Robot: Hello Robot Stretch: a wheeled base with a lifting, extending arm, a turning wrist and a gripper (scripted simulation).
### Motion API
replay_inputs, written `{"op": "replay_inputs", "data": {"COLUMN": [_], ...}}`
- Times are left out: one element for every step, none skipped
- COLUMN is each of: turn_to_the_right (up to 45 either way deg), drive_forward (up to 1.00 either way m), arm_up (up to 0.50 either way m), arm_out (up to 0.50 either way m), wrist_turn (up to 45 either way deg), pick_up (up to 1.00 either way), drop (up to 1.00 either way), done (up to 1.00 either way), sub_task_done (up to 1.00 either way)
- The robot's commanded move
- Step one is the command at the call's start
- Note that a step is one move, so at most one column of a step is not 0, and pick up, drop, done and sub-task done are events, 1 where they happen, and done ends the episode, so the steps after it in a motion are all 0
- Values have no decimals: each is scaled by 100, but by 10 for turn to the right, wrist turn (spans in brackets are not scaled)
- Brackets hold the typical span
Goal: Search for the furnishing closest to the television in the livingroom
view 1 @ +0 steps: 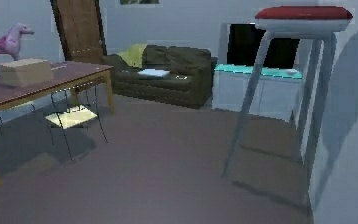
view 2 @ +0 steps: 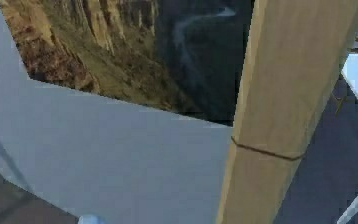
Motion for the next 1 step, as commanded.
{"op": "replay_inputs", "data": {"turn_to_the_right": [120], "drive_forward": [0], "arm_up": [0], "arm_out": [0], "wrist_turn": [0], "pick_up": [0], "drop": [0], "done": [0], "sub_task_done": [0]}}
